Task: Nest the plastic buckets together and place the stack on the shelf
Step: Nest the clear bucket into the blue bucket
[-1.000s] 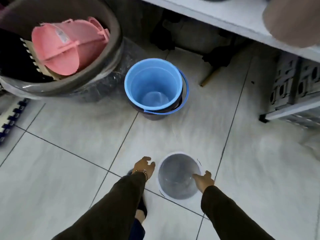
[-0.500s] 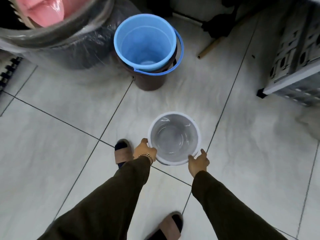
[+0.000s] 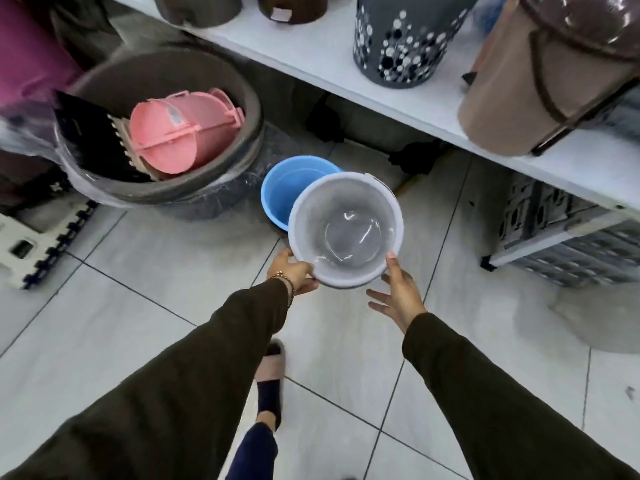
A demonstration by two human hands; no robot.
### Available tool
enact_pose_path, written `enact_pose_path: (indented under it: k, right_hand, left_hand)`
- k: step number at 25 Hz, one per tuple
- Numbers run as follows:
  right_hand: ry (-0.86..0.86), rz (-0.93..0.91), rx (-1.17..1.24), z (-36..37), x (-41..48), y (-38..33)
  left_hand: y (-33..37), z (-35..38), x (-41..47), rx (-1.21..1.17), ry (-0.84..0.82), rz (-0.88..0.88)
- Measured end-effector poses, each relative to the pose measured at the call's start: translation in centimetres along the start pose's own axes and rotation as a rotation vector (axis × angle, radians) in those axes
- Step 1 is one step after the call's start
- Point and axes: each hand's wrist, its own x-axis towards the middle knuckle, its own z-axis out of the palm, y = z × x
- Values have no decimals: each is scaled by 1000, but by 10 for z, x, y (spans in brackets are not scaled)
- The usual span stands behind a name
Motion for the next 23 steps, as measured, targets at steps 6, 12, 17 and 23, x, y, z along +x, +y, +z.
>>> enact_pose_path:
  k: [6,12,17,23]
  right_hand:
    - [-4,-139,41,76,30,-83]
    - [165,-107,-13,142,146,-82]
    - [316,18,-84,152,221,-45]
    - [437,143,-234,154,259,-26]
  left_hand:
    - [99,-34,38,-4,36,65]
    - [126,-45,159,63,156,31]
    - [104,-39,239,384,150,16]
    - [84,-44,286,604,174,-52]
